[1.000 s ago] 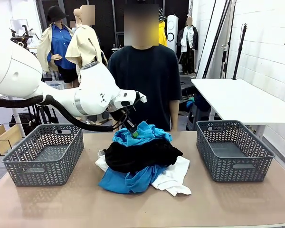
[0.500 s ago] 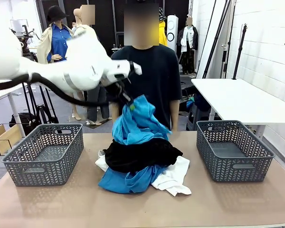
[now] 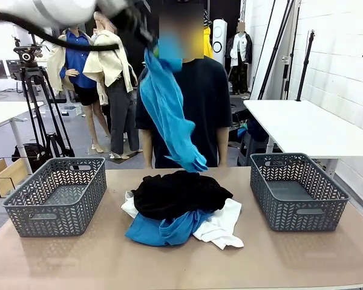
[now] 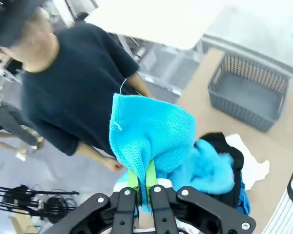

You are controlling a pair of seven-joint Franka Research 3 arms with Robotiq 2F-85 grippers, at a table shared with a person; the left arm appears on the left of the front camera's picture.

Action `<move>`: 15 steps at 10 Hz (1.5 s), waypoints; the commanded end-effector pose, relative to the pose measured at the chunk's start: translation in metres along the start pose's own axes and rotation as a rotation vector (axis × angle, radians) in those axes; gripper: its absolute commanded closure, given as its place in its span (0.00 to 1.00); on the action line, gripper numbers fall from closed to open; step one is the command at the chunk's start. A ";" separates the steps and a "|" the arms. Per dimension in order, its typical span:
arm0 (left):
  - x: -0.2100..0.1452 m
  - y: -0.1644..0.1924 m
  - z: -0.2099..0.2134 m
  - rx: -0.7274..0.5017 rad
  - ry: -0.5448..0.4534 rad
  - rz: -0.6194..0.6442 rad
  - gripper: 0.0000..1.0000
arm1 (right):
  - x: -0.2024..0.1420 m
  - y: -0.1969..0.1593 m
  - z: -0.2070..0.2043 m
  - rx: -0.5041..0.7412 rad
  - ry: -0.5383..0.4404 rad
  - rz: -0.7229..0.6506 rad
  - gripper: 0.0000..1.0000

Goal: Sort the tops and bottoms.
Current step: Lift clothes from the center of the table with your left hand, then sort the clothes according to human instructions.

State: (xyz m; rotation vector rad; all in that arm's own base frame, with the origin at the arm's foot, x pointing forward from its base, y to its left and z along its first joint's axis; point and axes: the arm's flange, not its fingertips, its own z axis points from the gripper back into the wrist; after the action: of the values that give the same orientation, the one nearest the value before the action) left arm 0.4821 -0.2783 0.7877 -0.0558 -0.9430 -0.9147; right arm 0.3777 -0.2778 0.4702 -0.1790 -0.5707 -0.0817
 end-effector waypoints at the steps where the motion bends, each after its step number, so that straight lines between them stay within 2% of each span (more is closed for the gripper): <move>1: 0.043 0.004 0.042 0.090 -0.041 0.052 1.00 | 0.000 -0.002 -0.002 0.006 -0.001 -0.005 0.00; 2: 0.065 0.002 0.082 0.147 -0.074 0.058 1.00 | 0.000 -0.002 -0.002 0.006 -0.001 -0.005 0.00; 4: 0.088 -0.014 0.126 0.186 -0.106 0.067 1.00 | 0.000 -0.002 -0.002 0.006 -0.001 -0.005 0.00; 7: 0.087 -0.023 0.134 0.209 -0.074 0.086 1.00 | 0.000 -0.002 -0.002 0.006 -0.001 -0.005 0.00; 8: 0.080 -0.021 0.142 0.190 -0.108 0.059 1.00 | 0.000 -0.002 -0.002 0.006 -0.001 -0.005 0.00; 15: 0.080 -0.021 0.142 0.190 -0.108 0.059 1.00 | 0.000 -0.002 -0.002 0.006 -0.001 -0.005 0.00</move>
State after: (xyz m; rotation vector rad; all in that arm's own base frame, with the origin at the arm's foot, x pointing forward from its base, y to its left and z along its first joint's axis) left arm 0.3944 -0.2884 0.9200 0.0371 -1.1045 -0.7694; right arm 0.3778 -0.2777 0.4702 -0.1792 -0.5706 -0.0815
